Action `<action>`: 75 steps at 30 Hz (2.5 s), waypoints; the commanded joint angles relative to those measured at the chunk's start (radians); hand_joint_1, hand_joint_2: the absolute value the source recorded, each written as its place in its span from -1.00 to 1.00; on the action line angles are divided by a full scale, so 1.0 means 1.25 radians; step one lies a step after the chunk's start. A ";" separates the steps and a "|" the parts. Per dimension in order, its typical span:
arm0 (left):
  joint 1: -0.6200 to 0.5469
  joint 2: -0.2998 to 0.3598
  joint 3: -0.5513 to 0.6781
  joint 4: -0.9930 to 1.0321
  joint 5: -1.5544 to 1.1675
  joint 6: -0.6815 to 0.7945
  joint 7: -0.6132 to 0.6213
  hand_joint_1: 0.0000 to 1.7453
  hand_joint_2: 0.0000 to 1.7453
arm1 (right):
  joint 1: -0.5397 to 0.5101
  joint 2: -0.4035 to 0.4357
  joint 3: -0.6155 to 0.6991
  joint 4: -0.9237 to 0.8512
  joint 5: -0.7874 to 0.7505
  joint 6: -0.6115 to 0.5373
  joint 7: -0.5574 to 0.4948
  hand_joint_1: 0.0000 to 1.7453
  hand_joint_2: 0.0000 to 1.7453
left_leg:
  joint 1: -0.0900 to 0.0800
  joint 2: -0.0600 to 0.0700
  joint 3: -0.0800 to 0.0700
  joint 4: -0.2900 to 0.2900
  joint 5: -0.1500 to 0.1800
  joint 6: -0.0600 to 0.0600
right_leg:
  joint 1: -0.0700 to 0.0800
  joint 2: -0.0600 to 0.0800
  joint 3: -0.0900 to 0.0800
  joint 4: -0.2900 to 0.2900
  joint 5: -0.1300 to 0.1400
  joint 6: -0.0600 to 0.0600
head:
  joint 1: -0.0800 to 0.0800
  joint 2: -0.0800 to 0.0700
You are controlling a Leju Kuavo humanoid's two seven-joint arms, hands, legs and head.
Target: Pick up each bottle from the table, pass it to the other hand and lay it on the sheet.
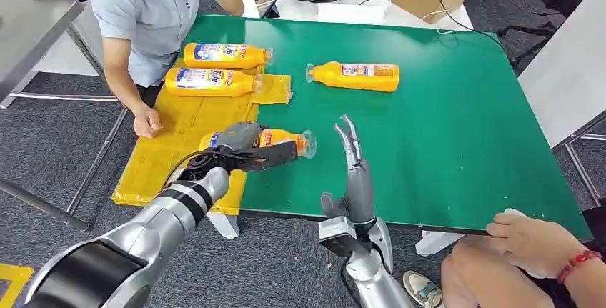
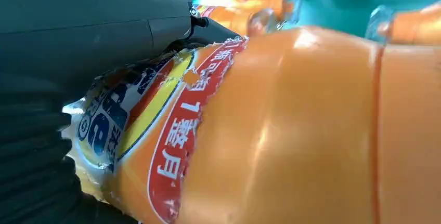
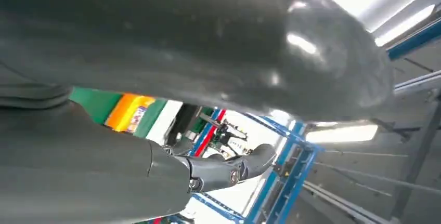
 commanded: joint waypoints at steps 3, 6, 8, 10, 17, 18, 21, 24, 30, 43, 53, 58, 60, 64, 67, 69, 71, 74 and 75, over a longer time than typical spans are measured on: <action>-0.014 0.048 -0.037 0.093 -0.051 -0.030 0.059 1.00 1.00 | 0.026 -0.026 -0.001 0.032 0.012 -0.010 -0.014 -1.00 -1.00 | 0.000 0.001 0.004 -0.001 -0.001 0.000 | 0.000 0.000 0.004 -0.001 -0.001 -0.001 | 0.000 0.000; -0.008 0.059 -0.029 0.100 -0.054 -0.027 0.071 1.00 1.00 | 0.027 -0.025 -0.005 0.037 0.021 -0.006 -0.014 -1.00 -1.00 | 0.000 0.002 0.006 -0.001 -0.002 -0.001 | 0.000 0.001 0.006 -0.002 -0.001 -0.002 | 0.000 0.000; -0.008 0.060 -0.028 0.101 -0.054 -0.026 0.070 1.00 1.00 | 0.027 -0.025 -0.005 0.037 0.021 -0.006 -0.014 -1.00 -1.00 | 0.000 0.003 0.005 -0.002 -0.001 -0.001 | 0.000 0.001 0.005 -0.002 -0.001 -0.001 | 0.000 0.000; -0.004 0.063 -0.012 0.109 -0.048 -0.030 0.098 1.00 1.00 | 0.027 -0.024 -0.014 0.044 0.025 -0.009 -0.014 -1.00 -1.00 | 0.000 0.003 0.008 -0.002 -0.002 -0.001 | 0.001 0.001 0.007 -0.002 -0.001 -0.002 | 0.000 0.000; 0.039 0.087 0.031 0.128 -0.055 -0.017 0.132 -0.04 1.00 | 0.028 -0.021 -0.037 0.083 0.047 0.008 -0.014 -1.00 -1.00 | 0.000 0.004 0.007 -0.003 -0.001 -0.001 | 0.000 0.003 0.006 -0.002 0.000 -0.001 | 0.000 0.000; 0.044 0.089 0.047 0.130 -0.049 -0.022 0.129 -0.56 1.00 | 0.023 -0.018 -0.041 0.096 0.049 0.005 -0.014 -1.00 -1.00 | 0.000 0.003 0.006 -0.002 -0.001 -0.001 | 0.000 0.002 0.004 -0.002 0.000 -0.001 | 0.000 0.000; 0.048 0.091 0.079 0.129 -0.024 -0.038 0.105 -1.00 1.00 | 0.016 -0.018 -0.047 0.118 0.044 0.000 -0.014 -1.00 -1.00 | 0.000 0.005 0.009 -0.003 -0.001 -0.001 | 0.000 0.004 0.007 -0.002 0.000 -0.001 | 0.000 0.000; 0.051 0.086 0.112 0.120 0.004 -0.052 0.069 -1.00 1.00 | 0.016 -0.024 -0.050 0.122 0.038 -0.003 -0.014 -1.00 -1.00 | 0.000 0.004 0.008 -0.002 -0.001 -0.001 | 0.001 0.002 0.007 -0.002 -0.001 -0.002 | -0.001 0.000; 0.066 0.082 0.178 0.083 0.089 -0.102 -0.044 -1.00 1.00 | 0.018 -0.035 -0.056 0.126 0.026 -0.010 -0.014 -1.00 -1.00 | 0.000 0.003 0.010 -0.003 -0.001 -0.001 | 0.000 0.002 0.008 -0.001 0.000 -0.002 | 0.000 0.000; 0.353 0.026 0.320 -0.534 0.653 -0.165 -0.304 -1.00 1.00 | 0.089 -0.070 -0.041 0.002 -0.073 -0.023 -0.014 -1.00 -1.00 | 0.000 0.001 0.008 -0.001 -0.001 0.000 | 0.000 0.000 0.008 -0.001 -0.001 -0.001 | 0.000 0.000; 0.543 0.051 0.223 -0.906 0.859 -0.033 -0.379 -1.00 1.00 | 0.141 -0.079 -0.109 -0.080 -0.030 -0.028 -0.014 -1.00 -1.00 | 0.000 0.002 0.005 0.000 -0.003 -0.001 | 0.000 0.000 0.003 0.000 -0.003 -0.002 | 0.000 0.000; 0.619 0.052 0.204 -1.000 0.900 0.007 -0.400 -1.00 1.00 | 0.138 -0.094 -0.172 -0.014 0.104 -0.020 0.028 -1.00 1.00 | 0.000 0.001 0.004 -0.001 -0.002 -0.001 | 0.000 0.000 0.003 -0.001 -0.002 -0.001 | 0.000 0.000; 0.637 0.053 0.197 -1.017 0.902 0.012 -0.405 -1.00 1.00 | 0.132 -0.100 -0.192 0.007 0.117 -0.007 0.025 -1.00 1.00 | 0.000 0.002 0.007 -0.001 -0.004 -0.001 | 0.001 0.000 0.006 -0.002 -0.003 -0.002 | 0.000 0.000; 0.664 0.048 0.170 -1.045 0.884 0.028 -0.424 -1.00 1.00 | 0.105 -0.125 -0.224 0.043 0.208 -0.014 0.065 -1.00 1.00 | 0.000 0.001 0.006 -0.001 -0.003 -0.001 | 0.000 -0.001 0.006 -0.002 -0.003 -0.002 | 0.000 0.000; 0.673 0.048 0.155 -1.058 0.867 0.043 -0.434 -1.00 1.00 | 0.083 -0.136 -0.235 0.068 0.240 -0.002 0.090 -1.00 1.00 | 0.000 0.001 0.006 -0.001 -0.003 -0.001 | 0.000 0.000 0.005 -0.002 -0.002 -0.002 | 0.000 0.000; 0.670 0.049 0.141 -1.054 0.847 0.060 -0.437 -1.00 1.00 | 0.061 -0.147 -0.241 0.094 0.271 0.003 0.111 -1.00 1.00 | 0.000 0.001 0.003 -0.001 -0.002 -0.001 | 0.000 0.000 0.003 -0.001 -0.001 -0.001 | 0.000 0.000; 0.665 0.048 0.134 -1.047 0.847 0.062 -0.437 -1.00 1.00 | 0.048 -0.148 -0.247 0.118 0.273 0.007 0.110 -1.00 1.00 | 0.000 0.001 0.005 -0.001 -0.002 -0.001 | 0.000 -0.001 0.005 -0.002 -0.002 -0.002 | 0.000 0.000; 0.659 0.052 0.122 -1.036 0.844 0.062 -0.425 -1.00 1.00 | 0.029 -0.152 -0.248 0.152 0.300 0.008 0.136 -1.00 1.00 | 0.000 0.000 0.003 -0.001 -0.001 -0.001 | 0.000 -0.001 0.002 -0.001 -0.001 -0.001 | 0.000 0.000; 0.657 0.050 0.119 -1.031 0.844 0.066 -0.425 -1.00 1.00 | 0.017 -0.156 -0.247 0.174 0.316 0.009 0.148 -1.00 1.00 | 0.000 0.001 0.005 -0.001 -0.002 -0.001 | 0.000 0.000 0.004 -0.002 -0.002 -0.002 | 0.000 0.000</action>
